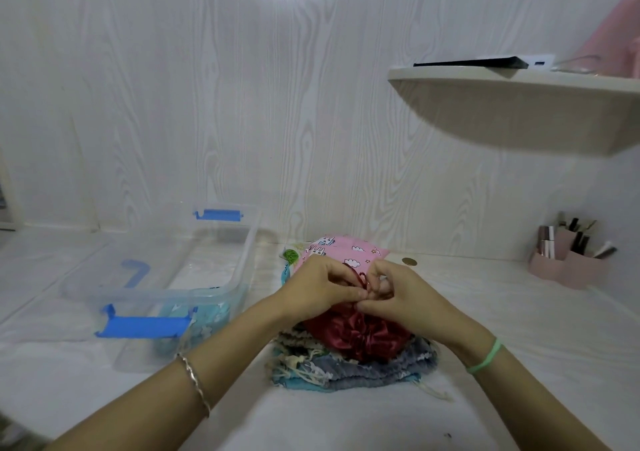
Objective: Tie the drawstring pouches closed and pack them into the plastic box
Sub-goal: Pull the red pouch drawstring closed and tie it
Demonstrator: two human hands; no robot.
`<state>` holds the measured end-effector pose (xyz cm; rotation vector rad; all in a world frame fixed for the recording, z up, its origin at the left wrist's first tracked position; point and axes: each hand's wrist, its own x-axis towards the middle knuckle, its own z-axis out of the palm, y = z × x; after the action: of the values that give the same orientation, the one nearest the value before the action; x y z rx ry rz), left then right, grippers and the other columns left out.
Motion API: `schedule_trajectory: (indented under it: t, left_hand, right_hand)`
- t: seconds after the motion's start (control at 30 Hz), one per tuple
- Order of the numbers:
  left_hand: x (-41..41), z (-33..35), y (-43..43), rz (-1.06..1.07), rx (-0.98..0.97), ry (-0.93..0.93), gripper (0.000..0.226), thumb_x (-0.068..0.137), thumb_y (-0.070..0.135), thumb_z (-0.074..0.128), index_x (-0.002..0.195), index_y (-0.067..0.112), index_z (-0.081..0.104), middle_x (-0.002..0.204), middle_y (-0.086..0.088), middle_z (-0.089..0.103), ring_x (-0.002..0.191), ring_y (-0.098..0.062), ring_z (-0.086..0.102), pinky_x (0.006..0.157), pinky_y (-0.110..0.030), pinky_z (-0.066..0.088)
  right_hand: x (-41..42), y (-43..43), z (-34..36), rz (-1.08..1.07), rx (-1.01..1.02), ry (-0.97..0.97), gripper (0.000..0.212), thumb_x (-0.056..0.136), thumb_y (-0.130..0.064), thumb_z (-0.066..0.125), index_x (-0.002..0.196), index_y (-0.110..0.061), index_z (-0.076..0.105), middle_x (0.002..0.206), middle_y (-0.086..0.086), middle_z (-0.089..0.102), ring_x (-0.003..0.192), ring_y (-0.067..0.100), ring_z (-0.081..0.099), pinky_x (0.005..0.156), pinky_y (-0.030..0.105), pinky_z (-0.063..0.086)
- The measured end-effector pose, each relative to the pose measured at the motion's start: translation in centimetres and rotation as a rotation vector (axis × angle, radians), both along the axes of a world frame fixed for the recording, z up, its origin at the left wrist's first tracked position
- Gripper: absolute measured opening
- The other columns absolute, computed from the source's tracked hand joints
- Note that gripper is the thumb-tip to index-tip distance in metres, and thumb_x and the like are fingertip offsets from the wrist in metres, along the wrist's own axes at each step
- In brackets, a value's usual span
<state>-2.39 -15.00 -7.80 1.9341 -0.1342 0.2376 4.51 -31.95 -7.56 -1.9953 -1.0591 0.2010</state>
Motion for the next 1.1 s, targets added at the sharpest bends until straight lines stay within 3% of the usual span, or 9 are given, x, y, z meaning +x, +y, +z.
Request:
schedule_trajectory:
  t: [0.13, 0.27, 0.37, 0.53, 0.67, 0.8, 0.87, 0.97, 1.1]
  left_hand:
    - [0.0, 0.3, 0.3, 0.038, -0.283, 0.24, 0.015, 0.08, 0.001, 0.073, 0.092, 0.007, 0.066, 0.072, -0.004, 0.066, 0.064, -0.011, 0.064, 0.068, -0.019, 0.057]
    - [0.1, 0.8, 0.6, 0.057, -0.419, 0.379, 0.027, 0.077, -0.003, 0.075, 0.097, 0.006, 0.059, 0.065, -0.004, 0.067, 0.058, -0.01, 0.066, 0.056, -0.016, 0.054]
    - [0.0, 1.2, 0.7, 0.075, -0.397, 0.387, 0.029, 0.076, -0.002, 0.076, 0.097, 0.007, 0.059, 0.06, -0.001, 0.067, 0.054, -0.009, 0.066, 0.053, -0.015, 0.053]
    - [0.0, 1.3, 0.9, 0.062, -0.2, 0.277, 0.027, 0.076, 0.004, 0.079, 0.099, 0.005, 0.064, 0.067, -0.004, 0.067, 0.053, -0.009, 0.064, 0.06, -0.018, 0.056]
    - [0.0, 1.5, 1.0, 0.039, 0.01, 0.142, 0.019, 0.078, 0.005, 0.077, 0.095, 0.001, 0.07, 0.06, 0.004, 0.068, 0.054, -0.006, 0.062, 0.062, -0.02, 0.054]
    - [0.1, 1.7, 0.9, 0.059, 0.109, 0.085, 0.011, 0.078, 0.004, 0.076, 0.089, 0.004, 0.074, 0.057, 0.004, 0.066, 0.049, -0.001, 0.058, 0.054, -0.015, 0.046]
    - [0.1, 1.7, 1.1, 0.047, 0.126, 0.072, 0.01, 0.08, 0.006, 0.075, 0.089, 0.003, 0.075, 0.052, 0.007, 0.063, 0.048, -0.001, 0.055, 0.054, -0.014, 0.045]
    - [0.1, 1.9, 1.4, 0.023, 0.146, 0.075, 0.001, 0.081, 0.009, 0.074, 0.082, 0.008, 0.075, 0.048, 0.01, 0.059, 0.05, -0.004, 0.053, 0.055, -0.015, 0.045]
    - [0.1, 2.1, 1.3, -0.004, 0.063, 0.132, 0.011, 0.083, 0.006, 0.071, 0.075, 0.013, 0.072, 0.052, 0.003, 0.06, 0.055, -0.011, 0.056, 0.059, -0.019, 0.05]
  right_hand:
    - [-0.5, -0.1, 0.0, -0.014, 0.031, -0.112, 0.026, 0.077, -0.006, 0.075, 0.088, -0.023, 0.058, 0.074, -0.002, 0.072, 0.069, 0.006, 0.064, 0.072, 0.022, 0.051]
    - [-0.9, 0.0, 0.1, 0.002, 0.011, -0.297, 0.021, 0.083, -0.008, 0.07, 0.097, -0.023, 0.075, 0.083, -0.012, 0.075, 0.082, 0.002, 0.069, 0.08, 0.021, 0.053]
    - [-0.8, 0.1, 0.3, 0.014, 0.004, -0.34, 0.021, 0.088, -0.012, 0.068, 0.1, -0.027, 0.077, 0.09, -0.016, 0.075, 0.086, -0.003, 0.067, 0.078, 0.012, 0.048]
    - [-0.1, 0.3, -0.4, -0.04, -0.038, -0.424, 0.016, 0.091, -0.02, 0.066, 0.098, -0.028, 0.077, 0.091, -0.013, 0.064, 0.087, 0.002, 0.058, 0.075, 0.018, 0.044]
    - [0.0, 0.5, -0.2, -0.045, 0.067, -0.162, 0.015, 0.089, -0.011, 0.066, 0.093, -0.023, 0.075, 0.084, -0.006, 0.074, 0.078, 0.006, 0.065, 0.076, 0.024, 0.05]
    - [0.5, 0.3, -0.5, -0.049, 0.252, 0.218, 0.024, 0.085, -0.007, 0.07, 0.091, -0.015, 0.049, 0.08, 0.013, 0.074, 0.071, 0.023, 0.053, 0.071, 0.036, 0.041]
    - [0.7, 0.3, -0.6, -0.017, 0.317, 0.371, 0.027, 0.082, -0.004, 0.072, 0.085, -0.013, 0.047, 0.079, 0.016, 0.071, 0.071, 0.022, 0.059, 0.071, 0.03, 0.045]
    - [0.9, 0.4, -0.9, 0.066, 0.43, 0.619, 0.027, 0.082, 0.009, 0.066, 0.081, -0.01, 0.046, 0.069, 0.011, 0.066, 0.058, 0.014, 0.06, 0.058, 0.02, 0.047]
    - [1.0, 0.6, -1.2, 0.089, 0.489, 0.738, 0.031, 0.078, 0.015, 0.064, 0.074, -0.011, 0.048, 0.067, 0.01, 0.059, 0.058, 0.014, 0.057, 0.055, 0.019, 0.048]
